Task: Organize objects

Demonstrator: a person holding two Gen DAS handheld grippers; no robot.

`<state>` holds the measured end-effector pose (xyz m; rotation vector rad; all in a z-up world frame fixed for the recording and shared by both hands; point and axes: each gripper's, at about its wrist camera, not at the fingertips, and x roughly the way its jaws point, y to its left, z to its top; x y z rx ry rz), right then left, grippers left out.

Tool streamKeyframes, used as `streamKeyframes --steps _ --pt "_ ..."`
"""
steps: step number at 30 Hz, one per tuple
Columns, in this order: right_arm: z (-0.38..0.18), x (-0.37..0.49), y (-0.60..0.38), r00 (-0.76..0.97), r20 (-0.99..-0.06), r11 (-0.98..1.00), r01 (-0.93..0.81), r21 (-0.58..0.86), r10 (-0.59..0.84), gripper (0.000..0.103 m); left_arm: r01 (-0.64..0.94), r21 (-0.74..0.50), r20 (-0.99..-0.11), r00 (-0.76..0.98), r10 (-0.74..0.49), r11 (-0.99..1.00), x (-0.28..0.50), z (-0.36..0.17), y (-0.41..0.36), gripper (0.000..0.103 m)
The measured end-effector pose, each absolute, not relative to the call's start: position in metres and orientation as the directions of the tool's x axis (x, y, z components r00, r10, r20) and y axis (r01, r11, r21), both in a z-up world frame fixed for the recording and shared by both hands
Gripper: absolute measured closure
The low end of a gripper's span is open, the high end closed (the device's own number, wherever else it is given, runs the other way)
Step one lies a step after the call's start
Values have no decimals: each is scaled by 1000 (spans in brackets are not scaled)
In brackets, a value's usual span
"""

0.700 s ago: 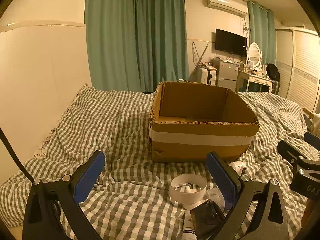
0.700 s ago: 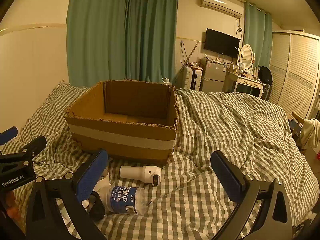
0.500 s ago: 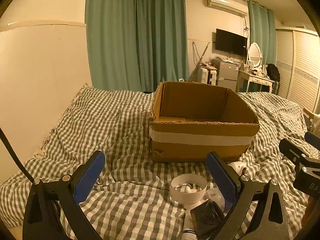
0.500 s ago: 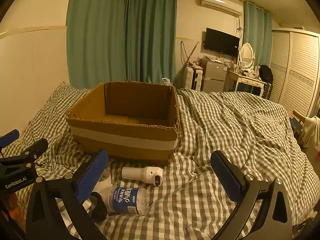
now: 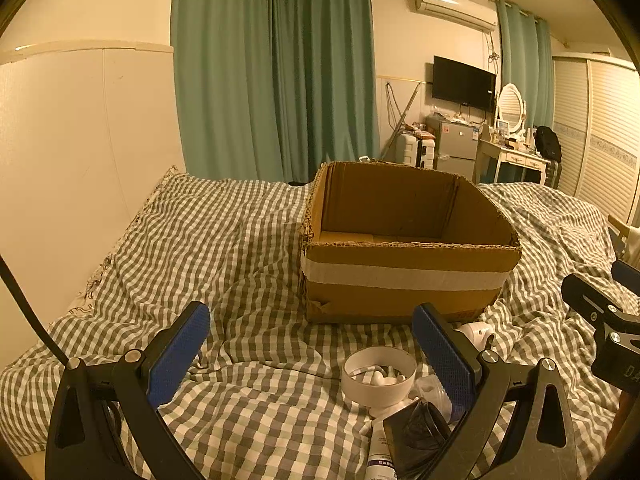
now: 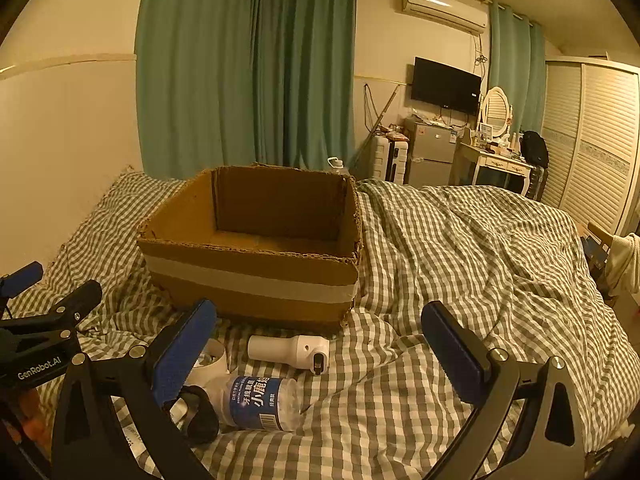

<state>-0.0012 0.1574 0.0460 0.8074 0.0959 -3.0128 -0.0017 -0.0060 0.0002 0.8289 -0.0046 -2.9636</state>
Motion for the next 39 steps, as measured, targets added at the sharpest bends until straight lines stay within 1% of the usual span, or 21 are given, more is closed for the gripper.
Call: streamKeyframes --steps 20,31,39 --pt "47 1 154 -863 -505 -998 49 -47 -19 0 57 18 -523 -850 -58 -998 -1 0 -7 0" --pt "46 0 158 -857 -514 -999 47 -19 -30 0 52 21 -522 -851 -55 -998 -1 -2 -3 0" --pt "47 1 156 -858 -513 -998 47 -31 -25 0 55 20 -520 -853 -57 -998 0 -1 -4 0"
